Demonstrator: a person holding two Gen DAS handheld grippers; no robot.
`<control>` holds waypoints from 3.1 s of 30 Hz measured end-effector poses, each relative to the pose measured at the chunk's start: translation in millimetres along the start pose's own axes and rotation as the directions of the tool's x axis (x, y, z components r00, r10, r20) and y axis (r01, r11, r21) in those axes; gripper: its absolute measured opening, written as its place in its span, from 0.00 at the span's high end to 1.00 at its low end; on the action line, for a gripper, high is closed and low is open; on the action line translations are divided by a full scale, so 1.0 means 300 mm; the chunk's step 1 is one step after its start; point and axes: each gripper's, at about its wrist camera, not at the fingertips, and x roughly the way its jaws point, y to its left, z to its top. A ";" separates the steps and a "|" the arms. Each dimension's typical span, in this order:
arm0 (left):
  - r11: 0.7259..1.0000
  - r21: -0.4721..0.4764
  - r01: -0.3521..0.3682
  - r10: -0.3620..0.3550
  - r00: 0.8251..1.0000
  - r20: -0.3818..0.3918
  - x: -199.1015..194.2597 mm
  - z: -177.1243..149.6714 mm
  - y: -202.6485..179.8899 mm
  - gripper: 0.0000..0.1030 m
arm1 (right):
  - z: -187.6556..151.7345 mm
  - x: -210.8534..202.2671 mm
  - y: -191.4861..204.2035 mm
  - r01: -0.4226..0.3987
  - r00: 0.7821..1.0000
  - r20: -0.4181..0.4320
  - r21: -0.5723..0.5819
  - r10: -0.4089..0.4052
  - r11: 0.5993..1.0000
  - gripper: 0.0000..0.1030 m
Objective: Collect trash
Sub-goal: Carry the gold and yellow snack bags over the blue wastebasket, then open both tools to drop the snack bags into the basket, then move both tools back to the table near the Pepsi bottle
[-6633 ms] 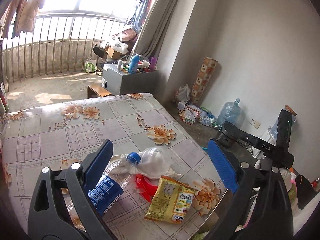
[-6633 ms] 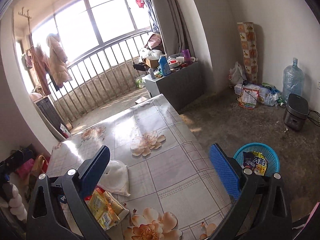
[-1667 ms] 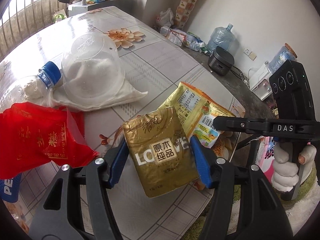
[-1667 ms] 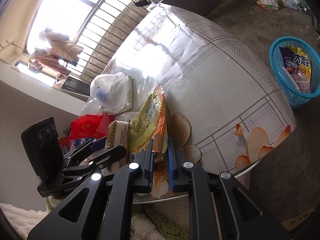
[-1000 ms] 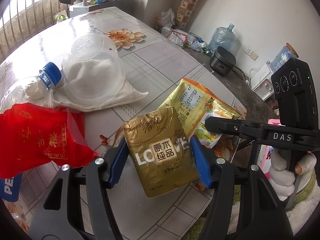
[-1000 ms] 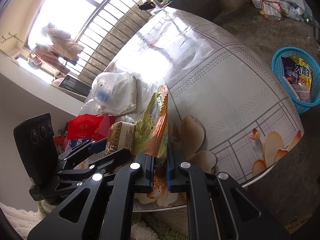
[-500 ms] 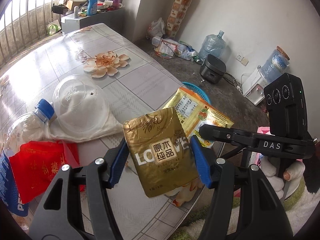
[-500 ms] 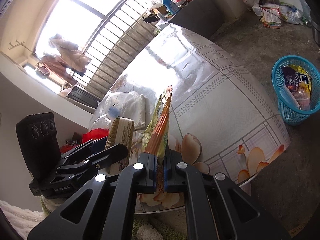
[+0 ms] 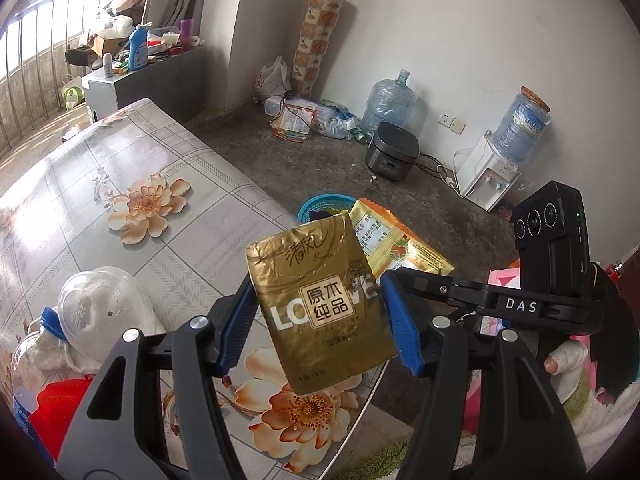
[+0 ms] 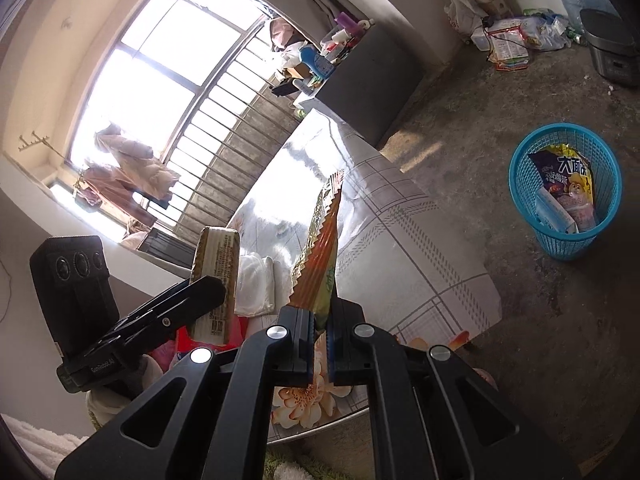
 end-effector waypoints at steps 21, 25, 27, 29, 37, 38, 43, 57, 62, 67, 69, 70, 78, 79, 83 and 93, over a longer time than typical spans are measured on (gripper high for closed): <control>0.989 0.049 0.143 -0.129 0.968 -0.214 0.628 0.331 -0.227 0.44 | 0.201 -0.311 -0.468 0.411 0.837 0.228 0.340 -0.498 0.846 0.95; 0.991 0.067 0.115 -0.091 0.953 -0.291 0.820 0.367 -0.237 0.44 | 0.257 -0.205 -0.566 0.449 0.840 0.155 0.342 -0.521 0.825 0.95; 0.991 0.081 0.108 -0.076 0.942 -0.325 0.918 0.384 -0.248 0.43 | 0.302 -0.130 -0.621 0.465 0.843 0.118 0.332 -0.525 0.821 0.95; 0.992 0.087 0.087 -0.052 0.938 -0.344 1.020 0.404 -0.247 0.42 | 0.342 -0.055 -0.682 0.482 0.840 0.092 0.326 -0.534 0.814 0.95; 0.998 0.023 -0.058 0.062 0.945 -0.321 1.197 0.435 -0.135 0.33 | 0.353 0.235 -1.039 0.546 0.823 -0.099 0.411 -0.560 0.730 0.57; 0.999 0.013 -0.051 0.053 0.950 -0.308 1.176 0.442 -0.125 0.32 | 0.332 0.230 -1.054 0.538 0.824 -0.097 0.439 -0.558 0.719 0.57; 0.998 0.023 -0.060 0.063 0.980 -0.186 1.005 0.489 -0.124 0.31 | 0.265 0.141 -1.004 0.500 0.834 -0.026 0.457 -0.551 0.736 0.57; 0.999 0.002 -0.054 0.053 0.988 0.146 0.174 0.302 -0.101 0.19 | 0.275 -0.083 -0.269 0.672 0.662 0.437 0.014 -0.609 0.741 0.06; 0.993 -0.076 -0.088 0.101 0.976 0.193 -0.099 0.161 0.064 0.19 | 0.240 -0.076 -0.025 0.601 0.748 0.457 -0.158 -0.481 0.784 0.06; 0.962 -0.199 -0.187 0.231 0.946 0.228 -0.362 -0.025 0.268 0.19 | 0.188 -0.025 0.151 0.405 0.888 0.347 -0.281 -0.301 0.870 0.06; 0.948 -0.234 -0.215 0.271 0.932 0.242 -0.452 -0.117 0.320 0.19 | 0.164 0.019 0.204 0.332 0.927 0.286 -0.320 -0.244 0.887 0.06; 0.943 -0.247 -0.224 0.285 0.926 0.248 -0.487 -0.160 0.336 0.19 | 0.149 0.047 0.230 0.290 0.945 0.247 -0.338 -0.212 0.895 0.06; 0.926 -0.302 -0.226 0.296 0.932 0.209 -0.510 -0.390 0.380 0.26 | 0.030 0.262 0.406 0.089 0.996 0.020 -0.457 -0.089 0.885 0.06; 0.928 -0.307 -0.212 0.281 0.938 0.201 -0.491 -0.400 0.379 0.28 | 0.014 0.288 0.431 0.072 0.997 -0.003 -0.472 -0.083 0.879 0.06; 0.917 -0.307 -0.256 0.313 0.938 0.151 -0.431 -0.417 0.395 0.39 | -0.031 0.377 0.510 0.027 0.995 -0.066 -0.533 -0.074 0.845 0.06; 0.894 -0.383 -0.234 0.283 0.956 0.076 -0.338 -0.415 0.489 0.74 | -0.067 0.559 0.579 -0.007 0.981 -0.160 -0.610 -0.114 0.792 0.10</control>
